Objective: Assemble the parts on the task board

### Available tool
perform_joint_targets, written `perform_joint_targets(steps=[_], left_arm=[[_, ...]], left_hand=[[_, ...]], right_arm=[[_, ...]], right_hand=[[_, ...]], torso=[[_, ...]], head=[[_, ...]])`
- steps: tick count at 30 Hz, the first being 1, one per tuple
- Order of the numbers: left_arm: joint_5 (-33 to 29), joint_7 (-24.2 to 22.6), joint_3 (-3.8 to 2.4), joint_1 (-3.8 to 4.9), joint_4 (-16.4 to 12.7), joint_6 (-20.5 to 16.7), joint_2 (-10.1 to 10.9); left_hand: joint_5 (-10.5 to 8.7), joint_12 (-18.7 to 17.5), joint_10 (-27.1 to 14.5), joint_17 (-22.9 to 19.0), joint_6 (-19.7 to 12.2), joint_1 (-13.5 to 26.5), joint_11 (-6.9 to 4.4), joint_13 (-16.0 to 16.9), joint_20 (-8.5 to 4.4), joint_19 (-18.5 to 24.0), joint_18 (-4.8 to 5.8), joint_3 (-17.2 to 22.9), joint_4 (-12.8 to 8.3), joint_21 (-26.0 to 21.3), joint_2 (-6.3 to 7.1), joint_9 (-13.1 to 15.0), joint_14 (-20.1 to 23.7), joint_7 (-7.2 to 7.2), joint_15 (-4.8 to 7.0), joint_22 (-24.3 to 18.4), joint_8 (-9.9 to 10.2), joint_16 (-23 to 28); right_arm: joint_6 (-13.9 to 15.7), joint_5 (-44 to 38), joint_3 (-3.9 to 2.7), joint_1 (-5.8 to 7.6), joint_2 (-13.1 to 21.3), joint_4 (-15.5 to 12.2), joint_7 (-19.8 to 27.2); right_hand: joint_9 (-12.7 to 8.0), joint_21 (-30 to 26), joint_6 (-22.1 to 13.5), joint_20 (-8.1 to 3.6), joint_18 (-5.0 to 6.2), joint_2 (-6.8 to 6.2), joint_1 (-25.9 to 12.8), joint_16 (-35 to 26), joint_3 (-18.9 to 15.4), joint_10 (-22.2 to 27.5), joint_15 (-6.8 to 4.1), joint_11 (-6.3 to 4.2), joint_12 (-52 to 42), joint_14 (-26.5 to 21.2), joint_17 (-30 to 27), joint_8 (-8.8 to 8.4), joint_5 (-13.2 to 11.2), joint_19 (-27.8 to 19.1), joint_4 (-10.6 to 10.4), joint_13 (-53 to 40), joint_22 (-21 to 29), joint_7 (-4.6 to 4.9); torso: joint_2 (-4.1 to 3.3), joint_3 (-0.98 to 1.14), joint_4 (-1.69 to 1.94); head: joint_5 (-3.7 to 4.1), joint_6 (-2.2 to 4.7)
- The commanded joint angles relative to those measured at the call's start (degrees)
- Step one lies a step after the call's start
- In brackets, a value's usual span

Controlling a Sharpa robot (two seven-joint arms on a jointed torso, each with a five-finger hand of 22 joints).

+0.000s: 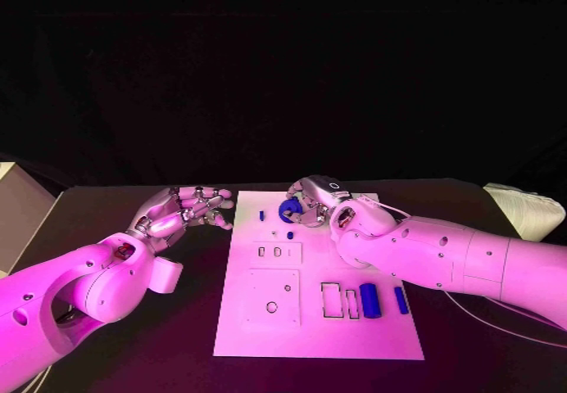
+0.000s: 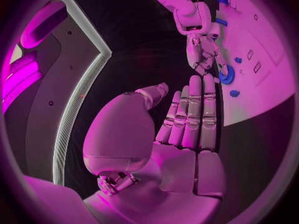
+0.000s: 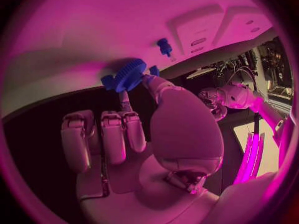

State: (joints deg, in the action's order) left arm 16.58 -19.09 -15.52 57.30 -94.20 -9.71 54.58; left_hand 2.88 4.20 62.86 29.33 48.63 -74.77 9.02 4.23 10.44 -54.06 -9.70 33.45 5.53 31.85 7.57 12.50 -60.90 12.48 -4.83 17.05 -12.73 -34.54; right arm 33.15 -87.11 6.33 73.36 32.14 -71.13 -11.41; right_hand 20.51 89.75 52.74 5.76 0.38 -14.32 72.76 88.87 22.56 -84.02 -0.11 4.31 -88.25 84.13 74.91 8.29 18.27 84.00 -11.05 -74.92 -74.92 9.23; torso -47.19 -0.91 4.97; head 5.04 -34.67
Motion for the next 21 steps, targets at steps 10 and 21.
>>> perform_joint_targets(steps=[10,21], left_arm=[[0.4,-0.2,-0.04,-0.02,0.0,1.1,0.0],[0.4,-0.1,-0.04,-0.02,0.2,1.2,0.0]], left_hand=[[0.16,-0.4,-0.5,0.1,-0.3,-0.5,-0.05,0.0,-0.06,0.5,-0.48,-0.1,-0.4,0.2,0.08,0.1,0.4,0.33,-0.1,0.0,0.3,-0.2],[0.16,-0.3,-0.5,0.1,-0.3,-0.5,-0.04,0.0,-0.04,0.6,-0.47,0.0,-0.4,0.3,0.07,0.1,0.4,0.34,-0.12,0.1,0.3,-0.3]], right_arm=[[-0.6,-1.0,0.1,-0.41,0.9,-0.1,0.1],[1.1,-0.6,0.09,-0.47,1.4,-0.6,1.5]], right_hand=[[0.2,0.3,1.1,0.02,-0.38,0.94,1.7,0.4,0.9,-4.9,-0.05,-0.04,-0.6,5.4,12.8,0.42,-0.2,6.0,0.8,-14.1,-15.1,-0.2],[0.4,0.3,2.4,-0.6,-0.38,3.22,1.9,0.5,3.8,-5.3,-0.73,-0.48,-1.0,5.4,13.0,1.03,-1.1,6.0,1.1,-14.4,-15.1,-0.69]], torso=[[0.0,-0.05,0.07],[-0.01,-0.04,0.07]], head=[[0.04,-0.08],[0.02,-0.07]])
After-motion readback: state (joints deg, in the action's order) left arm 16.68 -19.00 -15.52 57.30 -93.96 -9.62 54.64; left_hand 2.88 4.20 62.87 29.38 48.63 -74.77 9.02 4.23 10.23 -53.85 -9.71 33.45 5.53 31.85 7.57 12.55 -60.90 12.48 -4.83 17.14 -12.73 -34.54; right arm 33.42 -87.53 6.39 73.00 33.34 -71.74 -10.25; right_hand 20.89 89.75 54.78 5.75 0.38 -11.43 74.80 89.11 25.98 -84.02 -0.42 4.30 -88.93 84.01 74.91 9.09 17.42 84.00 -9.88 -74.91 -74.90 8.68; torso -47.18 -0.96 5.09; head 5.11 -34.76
